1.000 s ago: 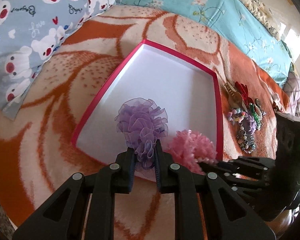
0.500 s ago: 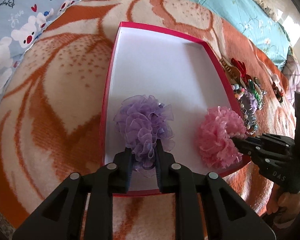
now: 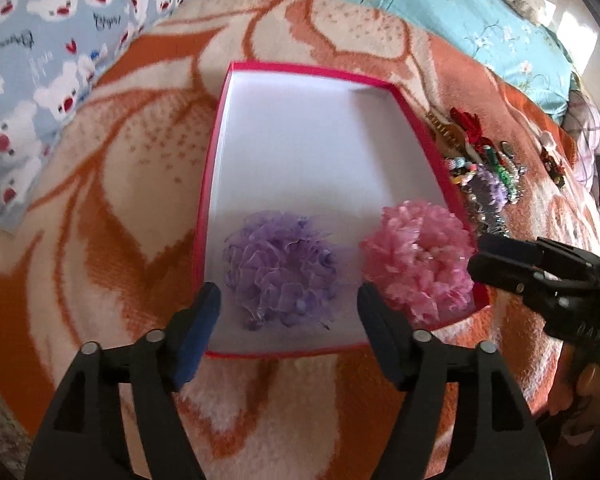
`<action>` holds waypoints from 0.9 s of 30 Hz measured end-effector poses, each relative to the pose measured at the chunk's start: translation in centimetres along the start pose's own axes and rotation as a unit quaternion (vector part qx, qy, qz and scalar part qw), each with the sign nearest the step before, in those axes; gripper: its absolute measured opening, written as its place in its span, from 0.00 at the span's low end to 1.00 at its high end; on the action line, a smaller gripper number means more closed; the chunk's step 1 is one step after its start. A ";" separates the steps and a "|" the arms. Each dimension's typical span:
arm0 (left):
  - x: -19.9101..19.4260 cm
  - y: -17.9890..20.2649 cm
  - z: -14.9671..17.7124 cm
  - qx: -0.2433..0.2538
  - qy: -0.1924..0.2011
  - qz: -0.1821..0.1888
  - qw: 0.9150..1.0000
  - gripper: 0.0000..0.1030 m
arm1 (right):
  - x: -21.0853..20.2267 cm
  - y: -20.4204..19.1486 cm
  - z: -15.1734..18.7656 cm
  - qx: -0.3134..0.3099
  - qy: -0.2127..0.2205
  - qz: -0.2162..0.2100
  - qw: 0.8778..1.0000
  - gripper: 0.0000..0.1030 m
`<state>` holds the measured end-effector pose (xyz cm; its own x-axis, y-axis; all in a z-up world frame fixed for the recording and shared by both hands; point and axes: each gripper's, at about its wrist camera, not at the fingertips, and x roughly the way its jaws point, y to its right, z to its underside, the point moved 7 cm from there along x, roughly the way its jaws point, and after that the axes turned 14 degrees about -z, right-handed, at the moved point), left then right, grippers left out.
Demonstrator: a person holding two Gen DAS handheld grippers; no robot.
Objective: Organize jewelry
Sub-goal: 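Move both grippers back over the jewelry pile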
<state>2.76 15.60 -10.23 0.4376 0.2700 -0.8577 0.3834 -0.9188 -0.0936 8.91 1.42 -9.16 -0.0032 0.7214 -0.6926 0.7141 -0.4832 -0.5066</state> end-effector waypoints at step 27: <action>-3.5 10.2 -4.3 0.026 0.031 0.073 0.997 0.70 | -14.3 12.0 3.1 0.121 0.125 0.079 0.982 0.53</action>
<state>8.64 6.48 -6.05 0.5351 0.1485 -0.8316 0.2701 -0.9628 0.0019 15.32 -16.23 -6.91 0.2876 0.7123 -0.6402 0.5044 -0.6809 -0.5310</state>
